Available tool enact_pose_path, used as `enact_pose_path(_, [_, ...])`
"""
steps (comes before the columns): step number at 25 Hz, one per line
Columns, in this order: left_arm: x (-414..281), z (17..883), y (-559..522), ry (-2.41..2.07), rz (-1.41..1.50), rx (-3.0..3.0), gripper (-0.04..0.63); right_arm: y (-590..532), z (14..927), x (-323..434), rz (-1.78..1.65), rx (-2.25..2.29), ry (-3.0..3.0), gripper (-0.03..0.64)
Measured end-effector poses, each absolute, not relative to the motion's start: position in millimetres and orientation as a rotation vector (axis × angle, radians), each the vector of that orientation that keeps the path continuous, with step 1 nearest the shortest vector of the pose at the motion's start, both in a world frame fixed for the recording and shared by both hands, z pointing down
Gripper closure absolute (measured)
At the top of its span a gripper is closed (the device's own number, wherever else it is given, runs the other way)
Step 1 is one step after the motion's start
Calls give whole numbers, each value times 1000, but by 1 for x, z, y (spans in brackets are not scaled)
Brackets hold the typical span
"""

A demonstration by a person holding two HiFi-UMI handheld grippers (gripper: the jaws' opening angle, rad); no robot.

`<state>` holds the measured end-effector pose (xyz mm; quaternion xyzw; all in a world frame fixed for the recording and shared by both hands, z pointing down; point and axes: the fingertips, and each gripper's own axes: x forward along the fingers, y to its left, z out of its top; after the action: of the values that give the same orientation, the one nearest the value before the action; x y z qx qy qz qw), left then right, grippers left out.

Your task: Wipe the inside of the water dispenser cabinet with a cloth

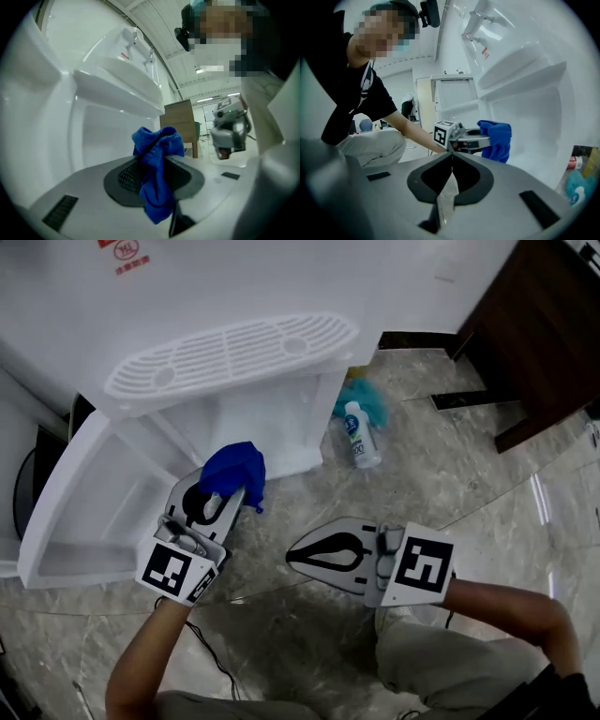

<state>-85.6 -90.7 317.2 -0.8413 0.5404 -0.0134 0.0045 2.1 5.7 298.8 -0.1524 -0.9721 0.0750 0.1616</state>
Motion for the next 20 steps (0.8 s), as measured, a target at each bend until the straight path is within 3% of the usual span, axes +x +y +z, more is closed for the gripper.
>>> enact_pose_path(8, [-105, 351, 26, 1735, -262, -2669, 485, 27, 306, -52, 174, -640, -2757, 618])
enact_pose_path(20, [-111, 340, 107, 1826, -328, -2592, 485, 54, 314, -79, 51, -763, -2772, 618])
